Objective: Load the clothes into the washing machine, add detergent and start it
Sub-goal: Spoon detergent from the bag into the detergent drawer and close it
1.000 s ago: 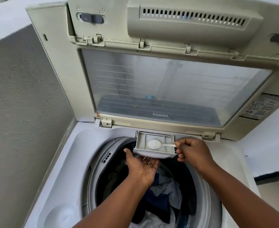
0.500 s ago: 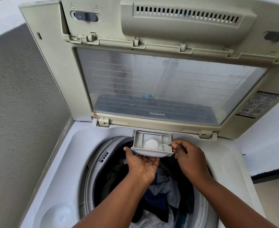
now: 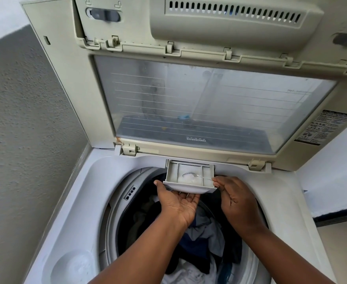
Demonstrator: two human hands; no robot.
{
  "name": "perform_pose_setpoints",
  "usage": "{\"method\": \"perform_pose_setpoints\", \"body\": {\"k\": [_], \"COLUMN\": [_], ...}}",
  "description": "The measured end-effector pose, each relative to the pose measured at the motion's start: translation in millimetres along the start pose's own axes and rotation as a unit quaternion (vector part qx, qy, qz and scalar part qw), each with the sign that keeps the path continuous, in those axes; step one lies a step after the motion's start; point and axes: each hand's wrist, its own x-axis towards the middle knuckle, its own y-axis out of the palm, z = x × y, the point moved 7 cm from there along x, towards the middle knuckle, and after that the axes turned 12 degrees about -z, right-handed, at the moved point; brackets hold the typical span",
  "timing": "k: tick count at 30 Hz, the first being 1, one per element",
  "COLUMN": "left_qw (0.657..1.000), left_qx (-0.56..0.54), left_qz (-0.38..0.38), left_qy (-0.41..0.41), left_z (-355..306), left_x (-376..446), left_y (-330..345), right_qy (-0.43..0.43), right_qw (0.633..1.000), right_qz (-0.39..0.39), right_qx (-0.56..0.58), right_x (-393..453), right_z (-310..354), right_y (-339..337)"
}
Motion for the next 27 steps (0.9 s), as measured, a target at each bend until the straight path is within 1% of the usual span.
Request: {"method": "perform_pose_setpoints", "body": {"k": [8,15,19,21,22,23,24,25,26,27], "left_qw": [1.000,1.000,0.996,0.994,0.992,0.991,0.990,0.990,0.990,0.990], "left_qx": [0.005,0.022,0.073,0.097,0.110,0.121,0.126,0.127,0.124,0.121], "left_qz": [0.000,-0.011,-0.028,-0.036,-0.038,-0.040,-0.039,-0.036,-0.031,-0.029], "left_qy": [0.004,0.020,0.031,0.035,0.037,0.038,0.042,0.048,0.058,0.069], "left_z": [-1.3,-8.3,-13.7,-18.3,-21.6,-24.5,-29.3,-34.5,-40.8,-47.0], "left_x": [0.3,-4.7,-14.4,-20.6,-24.6,-29.6,-36.5,-43.8,-53.2,-62.5], "left_y": [-1.0,-5.0,-8.7,-12.4,-14.2,-15.4,-16.9,-18.4,-20.3,-22.9], "right_qy": [0.001,-0.071,-0.064,-0.012,0.041,0.113,0.202,0.296,0.380,0.445], "right_qw": [1.000,0.995,0.995,0.998,0.999,0.994,0.977,0.945,0.899,0.847], "right_qz": [0.006,0.029,0.037,0.033,0.018,-0.005,-0.022,-0.031,-0.037,-0.037], "right_qx": [-0.009,-0.057,-0.062,-0.044,-0.025,0.007,0.059,0.133,0.216,0.288], "right_x": [1.8,1.8,6.2,9.2,11.7,13.8,15.4,14.9,14.1,13.9], "right_z": [-5.0,0.3,7.0,7.9,6.3,2.1,-1.9,-4.9,-4.2,0.7], "right_y": [-2.7,-8.0,-13.2,-16.9,-20.8,-25.1,-27.9,-28.4,-27.4,-26.8]}}
